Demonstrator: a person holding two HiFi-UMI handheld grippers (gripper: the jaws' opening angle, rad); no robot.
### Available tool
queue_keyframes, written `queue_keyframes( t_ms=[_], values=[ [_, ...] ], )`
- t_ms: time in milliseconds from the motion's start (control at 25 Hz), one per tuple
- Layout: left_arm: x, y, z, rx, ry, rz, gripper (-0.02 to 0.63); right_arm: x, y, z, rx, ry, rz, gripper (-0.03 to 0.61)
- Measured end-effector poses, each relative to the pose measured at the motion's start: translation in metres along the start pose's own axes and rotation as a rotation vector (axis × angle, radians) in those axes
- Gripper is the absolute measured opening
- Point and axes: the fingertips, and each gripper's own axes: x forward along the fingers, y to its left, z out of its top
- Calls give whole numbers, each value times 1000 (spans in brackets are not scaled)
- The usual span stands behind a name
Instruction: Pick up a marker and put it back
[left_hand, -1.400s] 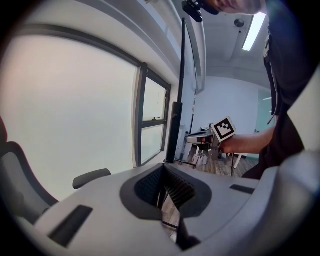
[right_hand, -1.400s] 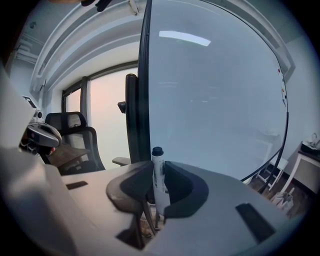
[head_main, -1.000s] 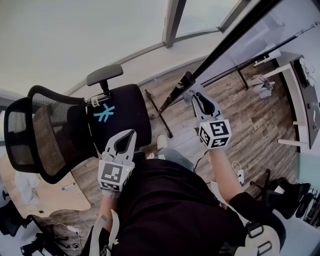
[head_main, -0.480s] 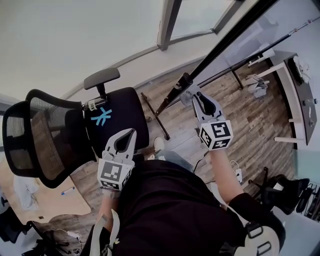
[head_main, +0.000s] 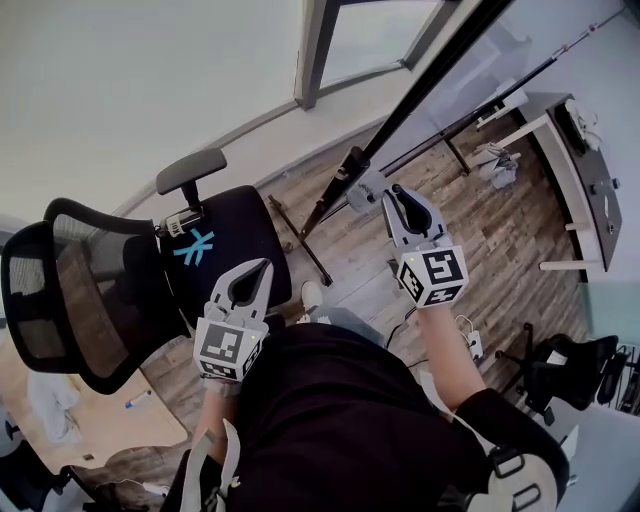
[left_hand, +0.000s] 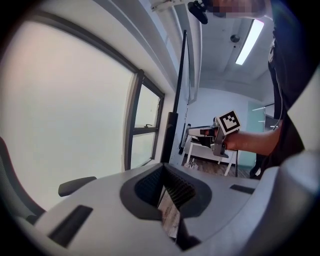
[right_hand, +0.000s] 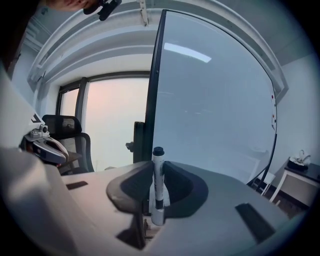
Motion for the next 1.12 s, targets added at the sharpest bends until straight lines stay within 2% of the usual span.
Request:
queue_keyframes(
  t_ms=[480,1120],
  values=[
    [0,-11,2,31,-29,-103,9,-39,13,39,-15,-65,-54,80],
    [0,-23,6,64,-40,-231,9,-87,45,22,24,-39,-113,80]
  ],
)
